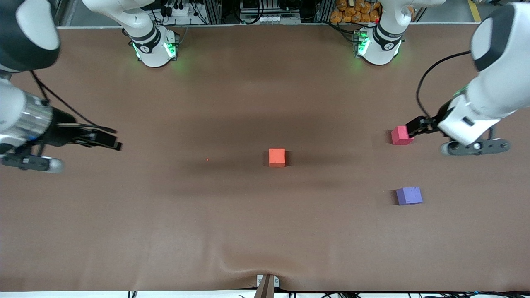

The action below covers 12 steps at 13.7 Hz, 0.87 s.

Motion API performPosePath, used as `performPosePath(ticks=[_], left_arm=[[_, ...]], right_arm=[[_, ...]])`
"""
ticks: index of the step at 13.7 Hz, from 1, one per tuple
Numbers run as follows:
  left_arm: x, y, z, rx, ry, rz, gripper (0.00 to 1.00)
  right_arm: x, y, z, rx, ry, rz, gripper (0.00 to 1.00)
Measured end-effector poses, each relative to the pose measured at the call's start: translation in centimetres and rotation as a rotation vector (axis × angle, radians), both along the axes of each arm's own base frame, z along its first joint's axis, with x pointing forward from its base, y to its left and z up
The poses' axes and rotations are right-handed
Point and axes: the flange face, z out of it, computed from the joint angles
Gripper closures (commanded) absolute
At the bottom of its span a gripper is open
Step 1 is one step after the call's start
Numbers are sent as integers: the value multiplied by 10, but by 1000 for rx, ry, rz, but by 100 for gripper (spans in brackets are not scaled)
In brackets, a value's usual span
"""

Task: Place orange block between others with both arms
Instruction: 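Release the orange cube and withdraw the right gripper while the left gripper reaches, then lower the left gripper onto the orange cube and grasp it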

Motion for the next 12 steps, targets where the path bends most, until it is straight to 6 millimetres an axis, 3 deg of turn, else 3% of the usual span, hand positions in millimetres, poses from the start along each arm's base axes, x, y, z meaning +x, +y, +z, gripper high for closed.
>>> performPosePath(ticks=[4, 7, 9, 12], left_arm=[[11, -65, -50, 5, 4, 17, 0], [15, -127, -89, 1, -16, 54, 0], [13, -187, -124, -6, -32, 86, 0], [-1, -277, -181, -42, -73, 71, 0]], right_arm=[[-7, -67, 4, -37, -12, -11, 0], [-21, -110, 12, -58, -24, 12, 0], [-32, -130, 16, -81, -25, 49, 0], [-37, -139, 15, -123, -24, 117, 0]])
